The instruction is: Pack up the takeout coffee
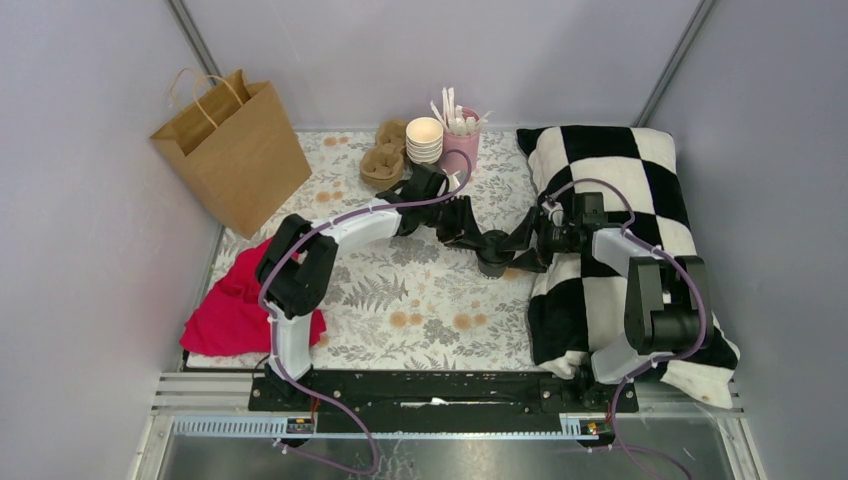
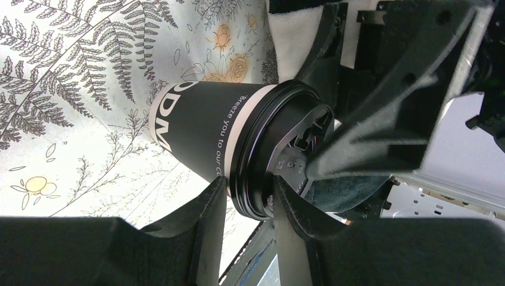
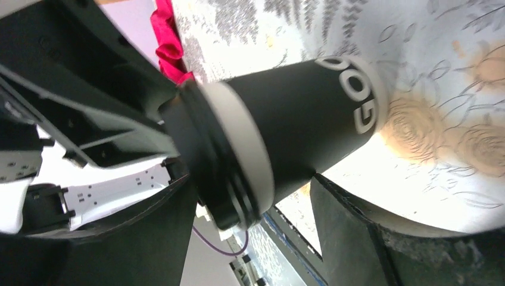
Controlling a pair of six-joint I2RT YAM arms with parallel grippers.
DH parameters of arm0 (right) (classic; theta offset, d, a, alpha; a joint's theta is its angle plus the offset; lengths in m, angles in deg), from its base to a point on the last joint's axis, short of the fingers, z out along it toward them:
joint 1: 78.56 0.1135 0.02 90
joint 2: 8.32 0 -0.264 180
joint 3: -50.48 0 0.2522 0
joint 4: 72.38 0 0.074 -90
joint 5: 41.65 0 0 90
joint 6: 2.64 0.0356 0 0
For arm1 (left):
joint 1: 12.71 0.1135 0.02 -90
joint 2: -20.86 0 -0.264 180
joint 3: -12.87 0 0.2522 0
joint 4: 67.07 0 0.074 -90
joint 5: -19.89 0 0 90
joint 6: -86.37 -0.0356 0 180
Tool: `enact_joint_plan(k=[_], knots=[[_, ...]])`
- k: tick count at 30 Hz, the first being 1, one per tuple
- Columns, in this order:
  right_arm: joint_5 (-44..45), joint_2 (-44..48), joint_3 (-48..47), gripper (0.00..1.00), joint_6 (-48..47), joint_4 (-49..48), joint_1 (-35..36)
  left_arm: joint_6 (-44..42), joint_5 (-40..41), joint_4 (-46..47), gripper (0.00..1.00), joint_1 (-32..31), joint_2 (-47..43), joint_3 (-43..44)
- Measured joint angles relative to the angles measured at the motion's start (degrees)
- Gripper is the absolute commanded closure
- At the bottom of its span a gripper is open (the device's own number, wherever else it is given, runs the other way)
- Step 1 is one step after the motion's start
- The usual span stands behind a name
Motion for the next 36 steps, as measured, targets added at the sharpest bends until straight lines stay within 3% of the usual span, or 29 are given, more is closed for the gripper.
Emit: enact_joint_plan(k=[5,8,13,21,27,32,36], knots=[[-0.81,-4.59,-0.57,0.35,-0.2,-1.68,-0.76,-0.07,0.2,-0.02,0.64,0.0,0.07,0.02],[-1.97,-4.66,0.72,0.33,-0.44,-3.74,-1.09,-0.09,0.17,0.13,0.64,0.02,0.24,0.02],[-1.09,-3.58,-0.35,0.18,-0.17,-1.86,-1.11,-0.07,0.15,-0.04,0.64,0.02,0.26,0.28],[1.42,-6.12,-5.35,0.23,3.21,-2.19,-1.22,-0.33,0.26,-1.16,0.64,0.0,0.5,1.01],[-1.42,-7.96,-3.58,0.23,2.1,-6.6,-1.9,-0.48,0.15,-1.6,0.64,0.11,0.87,1.38],[0.42,-6.56,-5.25,0.13,0.48,-2.51,-1.64,-0.48,-0.2,-1.84,0.61,0.11,1.03,1.73],[4.26,-5.57,-9.51,0.01,-2.73,6.56,-1.38,-0.66,0.11,-2.75,0.45,-0.13,1.05,2.25]])
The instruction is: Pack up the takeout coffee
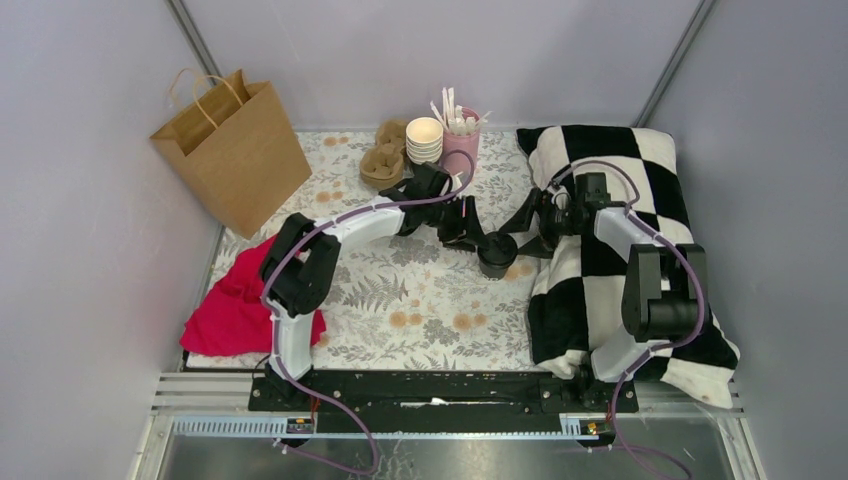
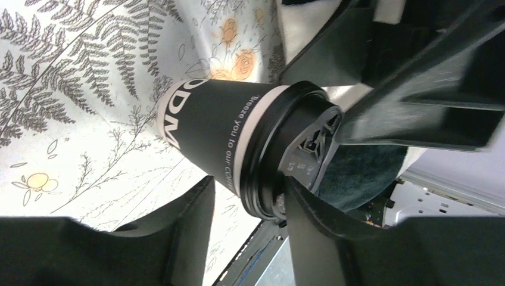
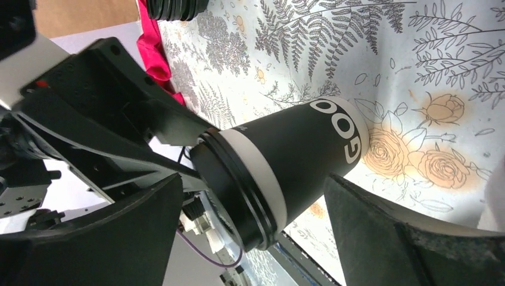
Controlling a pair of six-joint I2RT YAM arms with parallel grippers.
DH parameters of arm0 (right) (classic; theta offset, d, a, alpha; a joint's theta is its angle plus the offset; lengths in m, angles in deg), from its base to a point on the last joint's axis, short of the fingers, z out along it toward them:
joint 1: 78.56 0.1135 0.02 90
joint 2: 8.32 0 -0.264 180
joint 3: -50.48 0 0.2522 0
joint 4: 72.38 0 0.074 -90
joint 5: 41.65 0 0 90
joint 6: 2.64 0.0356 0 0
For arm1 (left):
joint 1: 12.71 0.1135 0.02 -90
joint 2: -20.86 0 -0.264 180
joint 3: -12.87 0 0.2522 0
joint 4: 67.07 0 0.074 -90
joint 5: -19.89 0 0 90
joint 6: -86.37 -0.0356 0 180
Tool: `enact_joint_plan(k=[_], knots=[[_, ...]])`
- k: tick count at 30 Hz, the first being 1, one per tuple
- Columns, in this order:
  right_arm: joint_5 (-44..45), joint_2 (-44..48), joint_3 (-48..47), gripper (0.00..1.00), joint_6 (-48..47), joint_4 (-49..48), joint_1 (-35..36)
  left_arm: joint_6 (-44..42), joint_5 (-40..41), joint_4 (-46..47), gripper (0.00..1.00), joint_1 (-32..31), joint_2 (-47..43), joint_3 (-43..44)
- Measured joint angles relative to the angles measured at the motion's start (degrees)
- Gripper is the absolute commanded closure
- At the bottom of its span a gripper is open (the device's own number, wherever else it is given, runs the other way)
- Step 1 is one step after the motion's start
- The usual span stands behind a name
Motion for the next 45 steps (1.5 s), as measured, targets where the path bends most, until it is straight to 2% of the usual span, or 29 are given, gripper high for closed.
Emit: enact_joint_plan(k=[10,15,17,24,27,31,35,45], knots=[[5.49,3.96,-8.09,0.0,-4.42,13.77,0.07,-1.79,0.35,-7.17,0.2,-0.68,2.73,5.66],[13.46,5.2,-13.77,0.0,-9.4,21.97,1.44,-2.54,0.94,-9.27,0.16,0.2,1.62,5.6],[17.59,5.9,-16.2,0.0,-11.15,24.94,3.74,-2.93,1.66,-10.27,0.16,0.74,-0.44,4.74],[36.13,5.9,-26.8,0.0,-17.57,34.6,18.84,-4.17,6.47,-13.11,0.12,4.5,-14.53,-0.68],[41.24,5.31,-28.92,0.0,-19.56,37.07,22.99,-4.42,8.63,-13.53,0.03,5.29,-20.83,-4.22],[44.81,3.43,-29.83,0.0,-21.24,38.82,25.75,-4.52,10.1,-13.9,0.03,5.44,-24.83,-8.39],[46.21,1.64,-29.83,0.0,-22.03,39.3,27.41,-4.31,10.84,-15.15,0.02,5.44,-25.14,-11.13],[51.74,-0.13,-29.81,0.0,-22.84,39.41,30.58,-3.85,11.26,-15.65,0.02,5.53,-25.81,-12.07]])
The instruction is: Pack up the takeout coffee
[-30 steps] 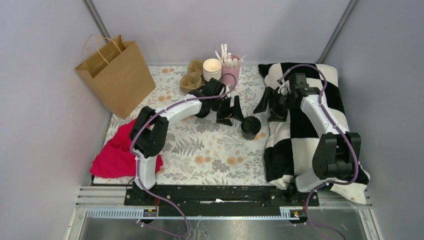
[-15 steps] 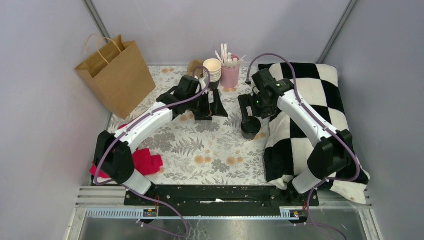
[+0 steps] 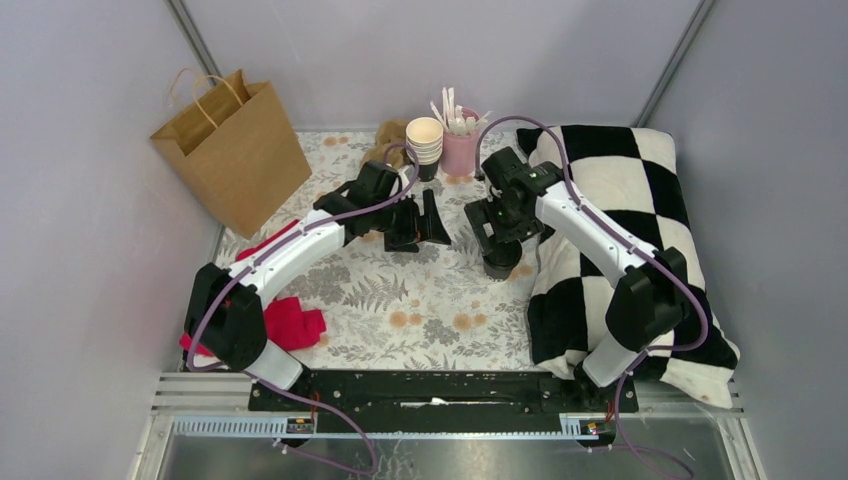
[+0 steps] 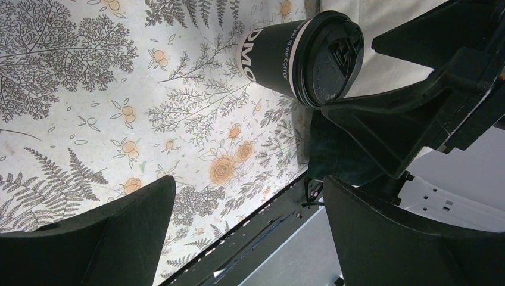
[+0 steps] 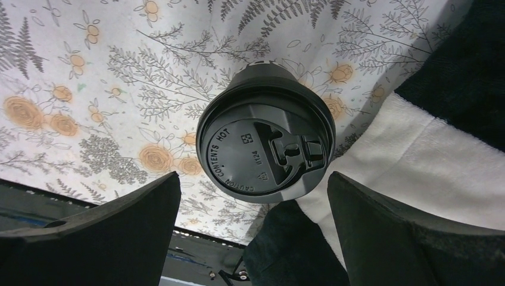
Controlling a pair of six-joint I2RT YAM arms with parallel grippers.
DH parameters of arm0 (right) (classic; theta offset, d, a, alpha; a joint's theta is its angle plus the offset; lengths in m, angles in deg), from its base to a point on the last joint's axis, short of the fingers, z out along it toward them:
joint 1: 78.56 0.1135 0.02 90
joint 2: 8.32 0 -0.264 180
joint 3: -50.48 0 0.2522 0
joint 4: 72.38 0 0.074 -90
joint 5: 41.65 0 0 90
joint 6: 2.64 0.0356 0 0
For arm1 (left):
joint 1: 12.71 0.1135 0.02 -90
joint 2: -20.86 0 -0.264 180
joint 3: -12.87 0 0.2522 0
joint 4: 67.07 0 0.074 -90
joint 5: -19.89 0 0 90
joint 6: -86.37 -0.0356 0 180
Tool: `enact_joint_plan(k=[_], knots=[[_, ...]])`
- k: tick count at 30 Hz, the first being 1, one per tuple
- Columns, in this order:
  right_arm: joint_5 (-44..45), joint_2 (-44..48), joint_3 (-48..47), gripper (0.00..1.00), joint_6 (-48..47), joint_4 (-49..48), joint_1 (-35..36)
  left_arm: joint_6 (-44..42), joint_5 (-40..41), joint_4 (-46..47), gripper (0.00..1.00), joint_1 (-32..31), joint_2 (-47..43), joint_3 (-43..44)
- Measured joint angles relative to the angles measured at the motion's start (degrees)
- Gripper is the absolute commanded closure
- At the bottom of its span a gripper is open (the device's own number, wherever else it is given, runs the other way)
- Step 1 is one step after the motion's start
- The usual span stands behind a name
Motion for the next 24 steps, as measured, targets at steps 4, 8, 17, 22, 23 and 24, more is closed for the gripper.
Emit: enact_joint_plan(k=[4,8,17,22,23,24], knots=[[1.55,-0.26,0.11,0.0,-0.02,0.15,0.81,0.22,0.0,0.2,0.02,0.0,-0.46,-0.9],[2.49,-0.28,1.18,0.0,0.0,-0.22,0.98,0.59,-0.02,0.22,0.03,0.0,-0.46,-1.38],[3.21,-1.07,3.21,0.03,0.04,-1.11,1.05,0.63,-0.07,0.39,0.03,0.0,-0.5,-1.46],[4.0,-1.27,3.45,0.12,0.15,-2.21,1.09,0.61,-0.2,0.39,0.03,0.0,-0.52,-1.46],[4.07,-1.33,3.45,0.13,0.15,-2.29,1.11,0.63,-0.22,0.42,0.03,0.0,-0.52,-1.46],[4.13,-1.33,3.45,0.14,0.17,-2.32,1.14,0.61,-0.22,0.39,0.03,0.0,-0.52,-1.46]])
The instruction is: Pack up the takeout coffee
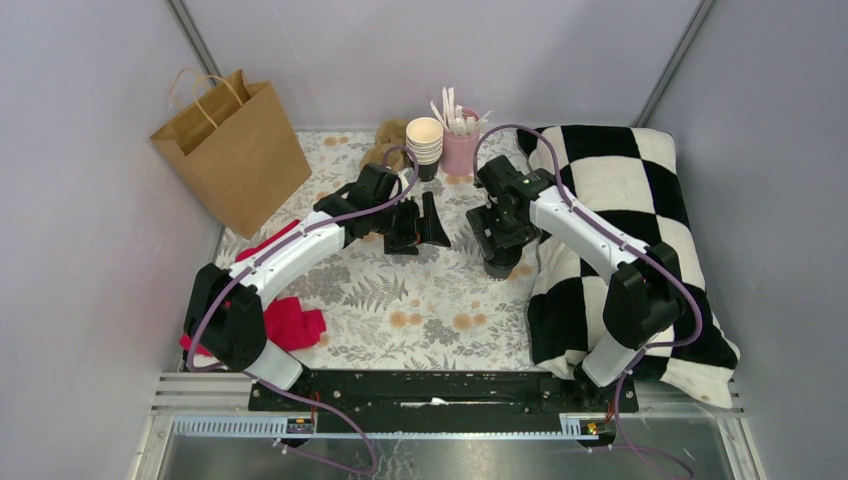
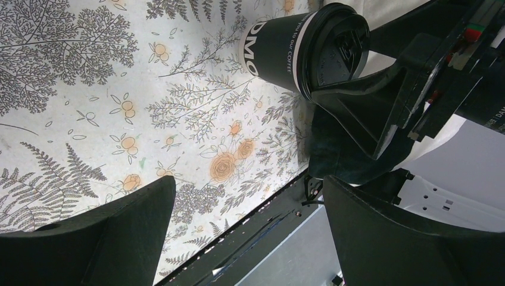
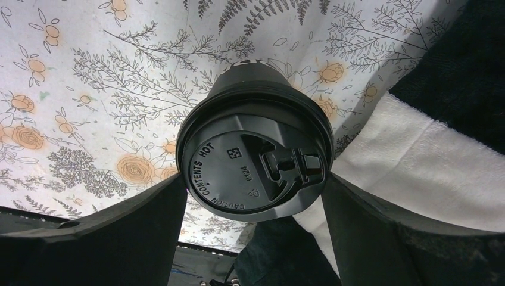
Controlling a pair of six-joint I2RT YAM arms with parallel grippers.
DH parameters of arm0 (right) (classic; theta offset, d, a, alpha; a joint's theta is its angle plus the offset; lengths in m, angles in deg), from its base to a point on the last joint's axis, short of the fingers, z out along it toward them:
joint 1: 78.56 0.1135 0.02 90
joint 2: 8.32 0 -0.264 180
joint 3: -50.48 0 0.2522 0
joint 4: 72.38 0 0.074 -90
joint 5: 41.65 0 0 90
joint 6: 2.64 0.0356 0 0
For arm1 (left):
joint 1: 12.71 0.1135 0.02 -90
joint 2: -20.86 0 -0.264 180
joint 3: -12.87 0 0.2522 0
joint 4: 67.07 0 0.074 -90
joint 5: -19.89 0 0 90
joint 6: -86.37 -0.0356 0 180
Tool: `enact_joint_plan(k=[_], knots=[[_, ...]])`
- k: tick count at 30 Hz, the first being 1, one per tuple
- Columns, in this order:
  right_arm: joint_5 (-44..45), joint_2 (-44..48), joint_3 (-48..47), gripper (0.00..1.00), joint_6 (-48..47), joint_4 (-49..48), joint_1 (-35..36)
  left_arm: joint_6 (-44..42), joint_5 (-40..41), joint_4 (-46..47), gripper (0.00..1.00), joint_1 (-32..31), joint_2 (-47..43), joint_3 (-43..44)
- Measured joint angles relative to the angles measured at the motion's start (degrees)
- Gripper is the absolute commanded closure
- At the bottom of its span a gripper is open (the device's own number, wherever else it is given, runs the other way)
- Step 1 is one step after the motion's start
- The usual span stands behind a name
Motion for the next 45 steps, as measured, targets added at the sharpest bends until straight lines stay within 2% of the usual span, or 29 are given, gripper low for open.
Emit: enact_joint_plan(k=[9,16,25,29,34,38,45], knots=[[1.29,-0.5,-0.76,0.17,0.2,-1.03,0.09,-0.02,0.0,-0.02,0.03,0.0,0.0,0.0],[5.05,-6.27,-7.23,0.17,0.2,-3.61,-0.66,-0.13,-0.2,-0.66,0.03,0.0,0.02,0.0],[5.6,-16.92,-19.93,0.15,-0.2,-6.6,-7.28,-1.6,-0.15,-3.87,0.03,0.72,-1.38,0.02],[5.57,-18.23,-21.57,0.12,-0.24,-7.04,-9.53,-2.43,-0.15,-5.11,0.03,1.92,-3.23,0.02],[4.28,-19.43,-23.12,0.01,-0.26,-7.17,-11.34,-3.37,-0.22,-6.1,0.03,4.13,-3.87,0.28],[3.65,-20.37,-24.15,0.0,-0.26,-5.95,-11.58,-4.33,-0.22,-7.78,0.02,6.88,-3.87,1.16],[2.12,-21.4,-35.04,0.0,0.66,2.51,-11.58,-5.25,3.43,-8.2,0.04,15.37,-1.95,8.74]])
